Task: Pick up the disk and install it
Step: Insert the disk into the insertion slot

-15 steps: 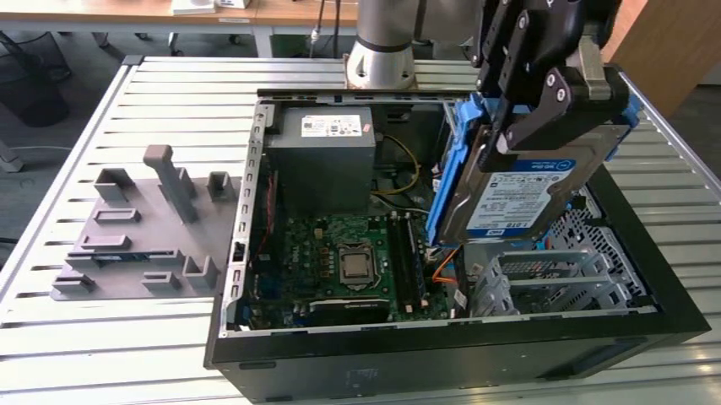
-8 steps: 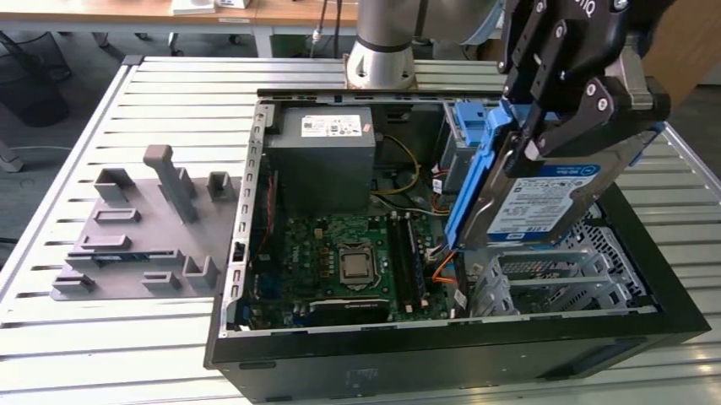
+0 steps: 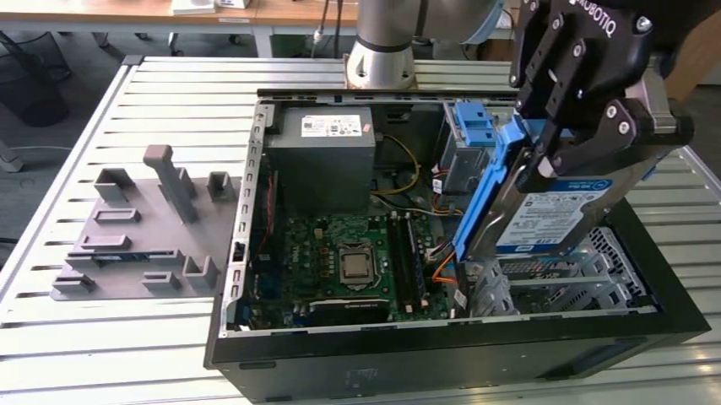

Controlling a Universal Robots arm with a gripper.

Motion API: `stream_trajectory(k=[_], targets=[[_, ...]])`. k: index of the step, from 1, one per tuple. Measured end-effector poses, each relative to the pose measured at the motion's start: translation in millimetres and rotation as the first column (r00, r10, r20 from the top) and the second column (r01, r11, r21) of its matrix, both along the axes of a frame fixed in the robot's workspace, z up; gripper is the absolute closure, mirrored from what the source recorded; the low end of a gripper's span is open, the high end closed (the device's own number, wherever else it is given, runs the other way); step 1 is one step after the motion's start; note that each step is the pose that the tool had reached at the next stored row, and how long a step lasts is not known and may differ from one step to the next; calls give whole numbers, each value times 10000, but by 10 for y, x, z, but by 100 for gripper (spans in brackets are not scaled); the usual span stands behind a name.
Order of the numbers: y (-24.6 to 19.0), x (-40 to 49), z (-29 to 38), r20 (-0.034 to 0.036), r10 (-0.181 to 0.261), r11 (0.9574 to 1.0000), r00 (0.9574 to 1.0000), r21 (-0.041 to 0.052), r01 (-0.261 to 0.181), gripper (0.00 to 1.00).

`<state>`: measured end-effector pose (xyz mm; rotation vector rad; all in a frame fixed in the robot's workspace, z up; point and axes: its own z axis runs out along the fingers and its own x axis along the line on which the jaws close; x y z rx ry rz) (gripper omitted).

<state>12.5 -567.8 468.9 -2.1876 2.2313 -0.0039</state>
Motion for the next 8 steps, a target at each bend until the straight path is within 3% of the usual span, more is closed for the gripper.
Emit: stream_trajectory(k=[8], targets=[[-11, 215, -91, -8, -11, 10000, 10000, 1, 11, 64]])
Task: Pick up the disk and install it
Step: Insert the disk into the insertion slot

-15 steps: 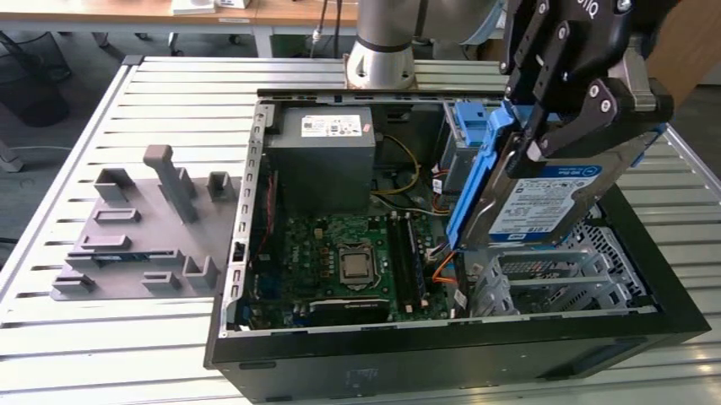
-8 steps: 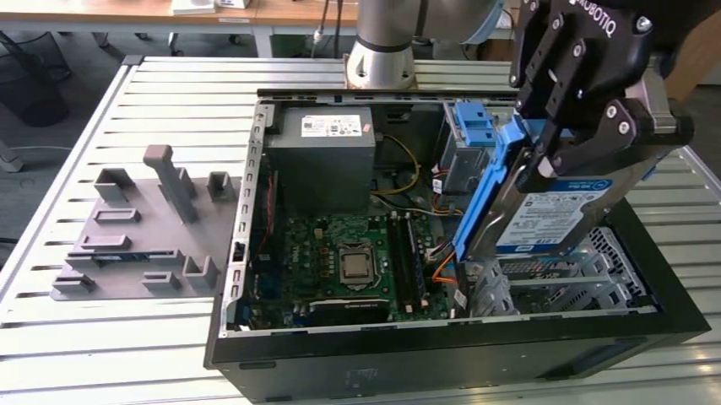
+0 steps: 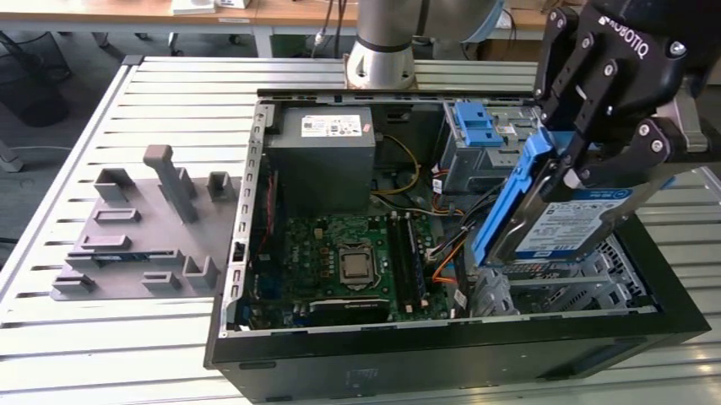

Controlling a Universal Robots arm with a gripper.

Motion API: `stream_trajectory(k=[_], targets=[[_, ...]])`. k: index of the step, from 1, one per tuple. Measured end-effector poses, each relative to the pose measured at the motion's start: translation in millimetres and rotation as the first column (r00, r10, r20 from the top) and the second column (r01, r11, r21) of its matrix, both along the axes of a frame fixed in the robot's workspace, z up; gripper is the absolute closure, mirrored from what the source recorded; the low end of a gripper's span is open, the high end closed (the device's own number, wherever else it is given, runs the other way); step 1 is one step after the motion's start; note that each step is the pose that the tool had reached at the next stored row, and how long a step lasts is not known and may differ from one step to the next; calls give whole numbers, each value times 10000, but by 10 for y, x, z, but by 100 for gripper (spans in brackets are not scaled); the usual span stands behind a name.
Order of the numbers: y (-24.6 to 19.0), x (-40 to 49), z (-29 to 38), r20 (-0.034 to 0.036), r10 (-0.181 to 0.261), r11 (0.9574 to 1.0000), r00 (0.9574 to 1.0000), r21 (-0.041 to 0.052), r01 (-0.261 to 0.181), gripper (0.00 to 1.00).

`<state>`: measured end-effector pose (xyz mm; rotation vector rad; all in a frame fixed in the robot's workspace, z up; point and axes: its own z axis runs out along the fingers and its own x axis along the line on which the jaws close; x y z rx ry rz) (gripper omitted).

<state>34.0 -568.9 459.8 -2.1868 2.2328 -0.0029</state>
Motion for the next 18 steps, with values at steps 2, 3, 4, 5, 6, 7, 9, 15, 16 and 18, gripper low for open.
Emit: stream_trajectory(k=[2, 3, 4, 5, 6, 7, 9, 15, 16, 18], targets=[[5, 79, -16, -8, -2, 10000, 10000, -1, 2, 64], [6, 118, -25, -15, -2, 10000, 10000, -1, 2, 64], [6, 155, -36, -31, -1, 10000, 10000, 0, 1, 64], [7, 188, -49, -56, -1, 10000, 10000, -1, 1, 64], [9, 213, -64, -83, 0, 10000, 10000, -1, 0, 64], [11, 237, -79, -113, -2, 10000, 9999, -2, 1, 64], [16, 270, -106, -162, -1, 10000, 9999, -5, 1, 64], [25, 370, -129, -224, -1, 10000, 9997, -3, 1, 64], [25, 370, -134, -224, -1, 10000, 9997, -4, 1, 64], [25, 374, -145, -224, 44, 10000, 9997, -5, -44, 64]])
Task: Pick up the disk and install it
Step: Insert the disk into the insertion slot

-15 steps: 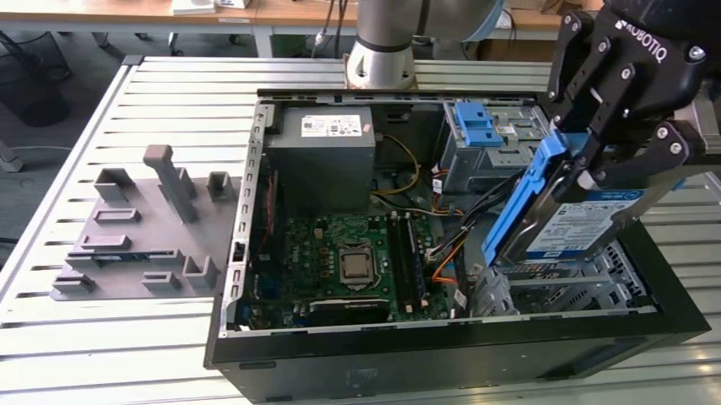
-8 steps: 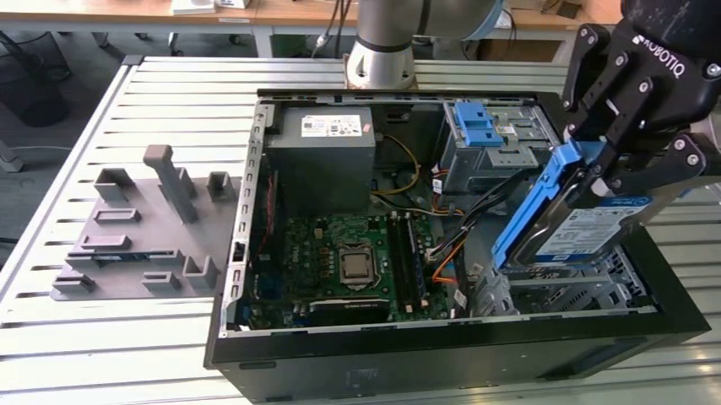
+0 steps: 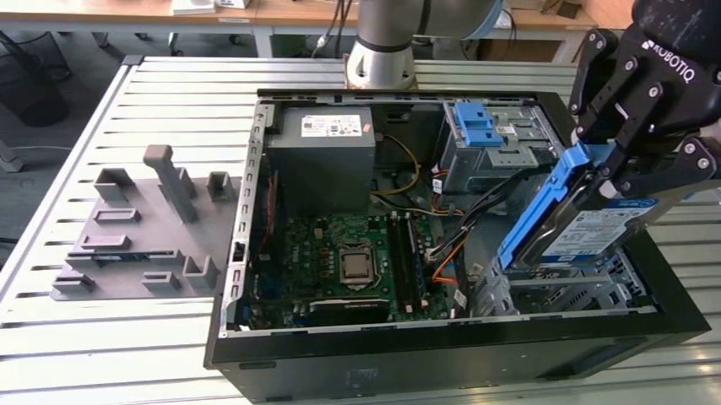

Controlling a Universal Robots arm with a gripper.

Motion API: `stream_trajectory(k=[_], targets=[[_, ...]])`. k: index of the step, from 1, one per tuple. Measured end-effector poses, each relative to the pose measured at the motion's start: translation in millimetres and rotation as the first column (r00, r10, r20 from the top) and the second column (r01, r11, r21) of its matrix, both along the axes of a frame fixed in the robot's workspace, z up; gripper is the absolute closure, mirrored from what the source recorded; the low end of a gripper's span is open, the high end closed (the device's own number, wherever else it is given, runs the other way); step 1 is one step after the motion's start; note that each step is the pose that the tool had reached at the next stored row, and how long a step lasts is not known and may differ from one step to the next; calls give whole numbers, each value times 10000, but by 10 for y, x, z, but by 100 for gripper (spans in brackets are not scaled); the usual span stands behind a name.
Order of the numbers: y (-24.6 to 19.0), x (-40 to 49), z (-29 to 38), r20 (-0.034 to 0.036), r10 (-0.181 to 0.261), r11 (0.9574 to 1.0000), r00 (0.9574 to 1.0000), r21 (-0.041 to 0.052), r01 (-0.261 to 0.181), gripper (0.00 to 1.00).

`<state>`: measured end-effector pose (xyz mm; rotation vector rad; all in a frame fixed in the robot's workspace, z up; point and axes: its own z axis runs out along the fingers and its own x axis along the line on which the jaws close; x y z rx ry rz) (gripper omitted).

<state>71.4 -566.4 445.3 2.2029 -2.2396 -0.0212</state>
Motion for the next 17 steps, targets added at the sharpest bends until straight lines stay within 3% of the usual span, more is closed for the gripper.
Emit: stream_trajectory(k=[17], targets=[[-1, 50, -122, -3, 111, 9999, 9999, -3, -111, 64]])
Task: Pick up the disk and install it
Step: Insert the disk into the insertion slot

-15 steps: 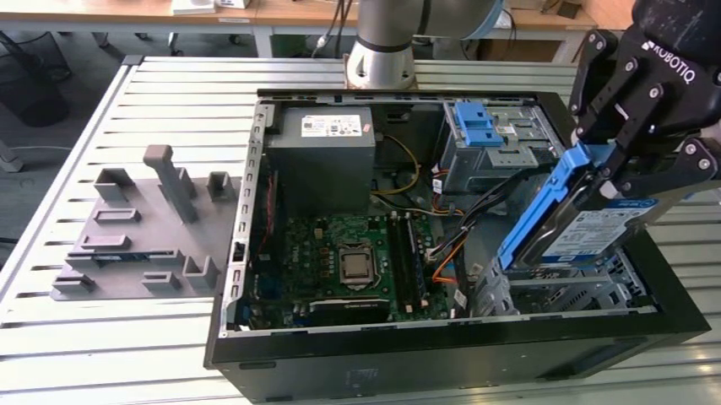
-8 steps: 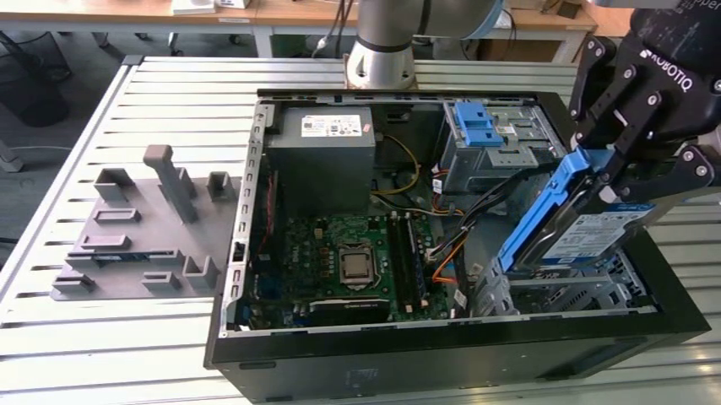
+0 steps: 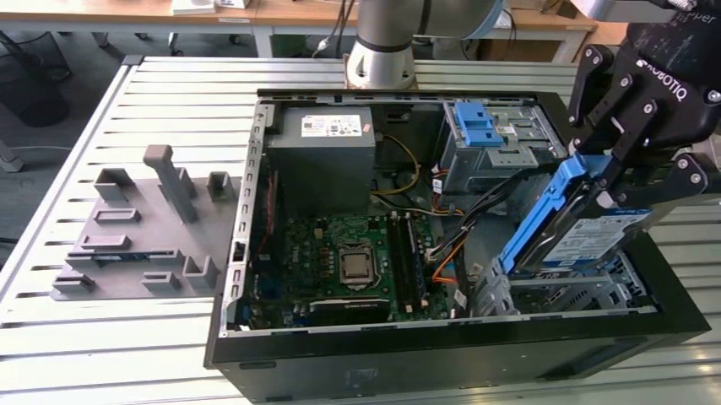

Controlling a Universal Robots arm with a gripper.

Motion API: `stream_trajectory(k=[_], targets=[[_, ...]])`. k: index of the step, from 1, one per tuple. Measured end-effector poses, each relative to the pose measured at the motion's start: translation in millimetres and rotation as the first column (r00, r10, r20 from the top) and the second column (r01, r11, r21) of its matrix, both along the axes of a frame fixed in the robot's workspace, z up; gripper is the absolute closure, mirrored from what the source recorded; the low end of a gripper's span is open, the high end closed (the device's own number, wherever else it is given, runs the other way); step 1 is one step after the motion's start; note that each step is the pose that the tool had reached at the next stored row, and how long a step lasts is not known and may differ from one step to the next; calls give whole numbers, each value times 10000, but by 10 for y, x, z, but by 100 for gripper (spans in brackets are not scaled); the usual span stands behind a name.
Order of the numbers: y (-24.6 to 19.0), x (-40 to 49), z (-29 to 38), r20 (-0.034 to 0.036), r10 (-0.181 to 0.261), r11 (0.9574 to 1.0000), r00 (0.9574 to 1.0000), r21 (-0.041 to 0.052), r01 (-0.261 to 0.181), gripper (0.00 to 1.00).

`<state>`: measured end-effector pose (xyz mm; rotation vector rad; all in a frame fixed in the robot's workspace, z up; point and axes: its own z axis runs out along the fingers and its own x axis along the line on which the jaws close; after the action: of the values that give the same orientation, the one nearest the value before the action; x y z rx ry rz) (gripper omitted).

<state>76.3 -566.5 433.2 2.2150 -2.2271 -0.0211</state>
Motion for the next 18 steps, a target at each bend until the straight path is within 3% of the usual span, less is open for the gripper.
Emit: stream_trajectory(k=[18], targets=[[-1, 1, 16, -31, 1, 10000, 10000, -14, -1, 64]])
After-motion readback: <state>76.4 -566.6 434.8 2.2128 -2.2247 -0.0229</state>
